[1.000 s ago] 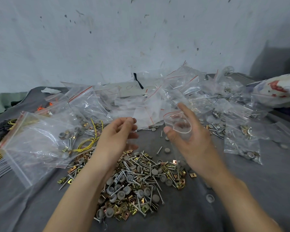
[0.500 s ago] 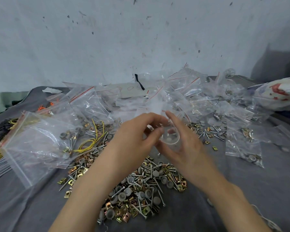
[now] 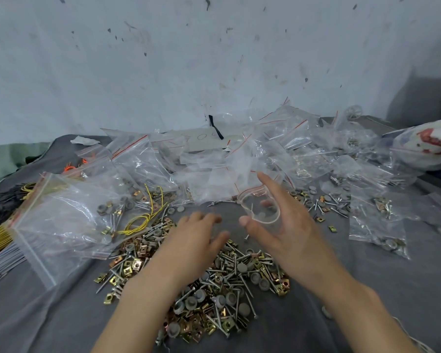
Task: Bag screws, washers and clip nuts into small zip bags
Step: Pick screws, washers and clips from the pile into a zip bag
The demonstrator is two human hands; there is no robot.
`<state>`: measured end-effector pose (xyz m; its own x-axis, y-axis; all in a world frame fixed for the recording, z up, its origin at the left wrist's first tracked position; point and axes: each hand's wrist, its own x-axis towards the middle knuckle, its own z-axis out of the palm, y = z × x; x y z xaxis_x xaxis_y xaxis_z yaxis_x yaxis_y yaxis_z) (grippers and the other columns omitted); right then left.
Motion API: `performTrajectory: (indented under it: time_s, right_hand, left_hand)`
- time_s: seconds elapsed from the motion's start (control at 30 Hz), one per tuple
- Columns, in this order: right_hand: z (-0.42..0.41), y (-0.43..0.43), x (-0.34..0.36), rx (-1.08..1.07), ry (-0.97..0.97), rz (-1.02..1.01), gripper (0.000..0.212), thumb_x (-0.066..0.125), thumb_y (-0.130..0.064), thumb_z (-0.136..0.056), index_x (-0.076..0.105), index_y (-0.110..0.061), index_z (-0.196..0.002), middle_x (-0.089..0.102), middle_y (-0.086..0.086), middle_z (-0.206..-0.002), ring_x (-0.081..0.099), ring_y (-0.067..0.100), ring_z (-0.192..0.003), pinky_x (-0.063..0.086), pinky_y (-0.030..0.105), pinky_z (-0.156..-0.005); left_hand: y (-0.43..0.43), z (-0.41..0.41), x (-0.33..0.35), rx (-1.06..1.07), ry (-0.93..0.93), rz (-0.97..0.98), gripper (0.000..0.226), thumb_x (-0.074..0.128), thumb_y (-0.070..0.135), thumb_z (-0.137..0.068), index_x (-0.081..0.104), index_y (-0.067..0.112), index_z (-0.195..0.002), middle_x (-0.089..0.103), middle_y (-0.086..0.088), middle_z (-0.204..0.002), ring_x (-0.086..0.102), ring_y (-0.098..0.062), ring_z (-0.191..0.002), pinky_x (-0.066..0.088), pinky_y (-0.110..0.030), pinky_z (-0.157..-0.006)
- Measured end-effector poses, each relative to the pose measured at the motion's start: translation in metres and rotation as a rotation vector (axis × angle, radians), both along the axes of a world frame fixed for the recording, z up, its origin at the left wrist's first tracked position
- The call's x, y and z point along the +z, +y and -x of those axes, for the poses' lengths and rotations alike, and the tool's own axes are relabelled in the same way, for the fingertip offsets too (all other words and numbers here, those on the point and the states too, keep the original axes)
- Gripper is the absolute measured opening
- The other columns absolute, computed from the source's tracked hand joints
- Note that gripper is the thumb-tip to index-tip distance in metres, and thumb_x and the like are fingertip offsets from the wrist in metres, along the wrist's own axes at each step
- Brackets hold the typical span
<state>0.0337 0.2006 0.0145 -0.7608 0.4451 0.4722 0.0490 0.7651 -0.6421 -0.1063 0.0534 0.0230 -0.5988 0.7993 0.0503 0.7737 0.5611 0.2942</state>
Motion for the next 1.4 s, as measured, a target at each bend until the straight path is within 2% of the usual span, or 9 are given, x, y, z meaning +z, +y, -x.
performTrajectory:
  time_s: [0.1,0.2,0.43,0.57,0.67,0.8,0.97,1.2,1.4]
  right_hand:
    - [0.001,0.001,0.001,0.006,0.003,-0.014,0.073,0.048,-0.077,-0.085,0.013,-0.062,-0.147,0.045,-0.028,-0.127,0.034,-0.024,-0.117,0.028,0.009,-0.094]
    - [0.001,0.000,0.001,0.006,0.005,-0.005,0.074,0.048,-0.079,-0.085,0.013,-0.063,-0.147,0.046,-0.030,-0.123,0.037,-0.015,-0.117,0.025,0.009,-0.095]
    - [0.002,0.001,-0.001,-0.002,-0.005,-0.042,0.072,0.052,-0.071,-0.086,0.016,-0.060,-0.148,0.039,-0.045,-0.114,0.027,-0.030,-0.116,0.020,0.001,-0.097]
    - [0.001,0.004,0.000,-0.017,0.002,-0.034,0.072,0.050,-0.072,-0.086,0.015,-0.059,-0.148,0.039,-0.046,-0.115,0.030,-0.031,-0.115,0.026,0.015,-0.100]
    - [0.000,0.005,0.000,-0.010,0.004,-0.016,0.072,0.049,-0.076,-0.087,0.016,-0.060,-0.148,0.041,-0.044,-0.120,0.040,-0.014,-0.123,0.033,0.030,-0.108]
    - [0.000,0.004,0.000,-0.016,0.016,-0.037,0.072,0.047,-0.078,-0.085,0.016,-0.061,-0.147,0.042,-0.045,-0.121,0.043,-0.007,-0.125,0.036,0.031,-0.106]
    - [-0.002,0.005,0.000,-0.003,0.030,-0.018,0.073,0.047,-0.078,-0.085,0.016,-0.059,-0.148,0.044,-0.039,-0.126,0.043,-0.007,-0.128,0.033,0.028,-0.107]
    - [-0.006,0.011,0.001,-0.025,0.034,-0.019,0.070,0.052,-0.074,-0.088,0.019,-0.058,-0.148,0.033,-0.053,-0.120,0.032,-0.032,-0.113,0.024,0.008,-0.095]
    - [-0.008,0.011,0.005,-0.036,0.041,-0.002,0.067,0.047,-0.077,-0.087,0.015,-0.066,-0.145,0.041,-0.042,-0.122,0.038,-0.022,-0.119,0.027,0.006,-0.093]
  left_hand:
    - [0.003,-0.006,-0.012,-0.047,-0.004,0.157,0.048,0.037,0.055,-0.100,0.043,0.032,-0.141,0.047,0.001,-0.139,0.039,-0.021,-0.132,0.034,-0.042,-0.110]
    - [0.005,-0.010,-0.015,-0.069,0.057,0.222,0.043,0.034,0.054,-0.101,0.045,0.034,-0.137,0.047,0.000,-0.134,0.039,-0.022,-0.130,0.031,-0.042,-0.109]
    - [0.012,-0.017,-0.015,-0.113,0.141,0.206,0.049,0.031,0.068,-0.094,0.053,0.043,-0.129,0.049,0.004,-0.112,0.043,-0.021,-0.118,0.031,-0.040,-0.100]
    - [0.020,-0.030,-0.024,-0.164,0.120,0.188,0.071,0.017,0.080,-0.083,0.051,0.040,-0.132,0.043,0.002,-0.098,0.046,-0.024,-0.114,0.032,-0.042,-0.099]
    - [0.026,-0.040,-0.031,-0.165,0.158,0.152,0.086,0.007,0.084,-0.075,0.051,0.034,-0.130,0.053,-0.003,-0.113,0.045,-0.026,-0.116,0.032,-0.047,-0.106]
    - [0.028,-0.045,-0.034,-0.148,0.207,0.162,0.069,0.030,0.074,-0.086,0.047,0.029,-0.135,0.049,-0.005,-0.124,0.041,-0.027,-0.119,0.031,-0.046,-0.107]
    - [0.032,-0.042,-0.029,-0.107,0.186,0.102,0.038,0.040,0.043,-0.099,0.053,0.022,-0.127,0.055,-0.007,-0.117,0.048,-0.029,-0.114,0.039,-0.042,-0.098]
    - [0.034,-0.029,-0.017,-0.120,0.108,0.085,0.023,0.047,0.041,-0.099,0.055,0.022,-0.111,0.062,-0.004,-0.112,0.056,-0.028,-0.109,0.043,-0.039,-0.084]
    - [0.027,-0.008,-0.005,-0.068,-0.013,0.123,0.019,0.047,0.034,-0.100,0.058,0.023,-0.111,0.067,-0.001,-0.113,0.060,-0.023,-0.106,0.050,-0.040,-0.089]
